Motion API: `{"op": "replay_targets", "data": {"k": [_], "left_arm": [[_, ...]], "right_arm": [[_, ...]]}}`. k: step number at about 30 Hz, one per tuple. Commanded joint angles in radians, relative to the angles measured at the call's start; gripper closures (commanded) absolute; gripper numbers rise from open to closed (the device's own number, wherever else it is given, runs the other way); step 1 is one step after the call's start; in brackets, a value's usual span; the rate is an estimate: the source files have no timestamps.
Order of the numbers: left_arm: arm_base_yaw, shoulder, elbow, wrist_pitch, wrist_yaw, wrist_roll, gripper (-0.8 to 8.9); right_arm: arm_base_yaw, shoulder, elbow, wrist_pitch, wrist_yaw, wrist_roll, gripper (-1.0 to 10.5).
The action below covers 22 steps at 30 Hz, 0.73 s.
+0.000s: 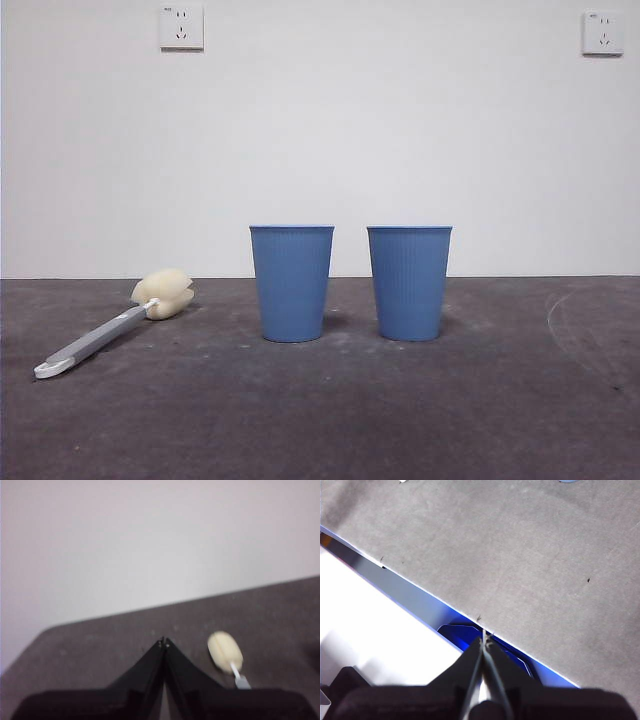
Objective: Pick up the cup brush,pick up the cup,insert the brush into the cup,clean the cup,put the cup brush back,put the cup back to the fixed position on the table
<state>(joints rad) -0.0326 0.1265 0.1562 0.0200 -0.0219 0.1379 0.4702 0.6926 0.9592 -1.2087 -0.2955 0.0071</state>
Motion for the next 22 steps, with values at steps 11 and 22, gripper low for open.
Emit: {"op": "replay_targets", "data": {"k": [11, 22], "left_arm": [[0.003, -0.122, -0.146, -0.171, 0.001, -0.094, 8.17], [0.003, -0.116, -0.145, -0.183, 0.029, -0.161, 8.17]], "right_arm": [[0.002, 0.000, 0.003, 0.003, 0.000, -0.008, 9.5], [0.002, -0.001, 0.003, 0.003, 0.001, -0.008, 9.5]]}}
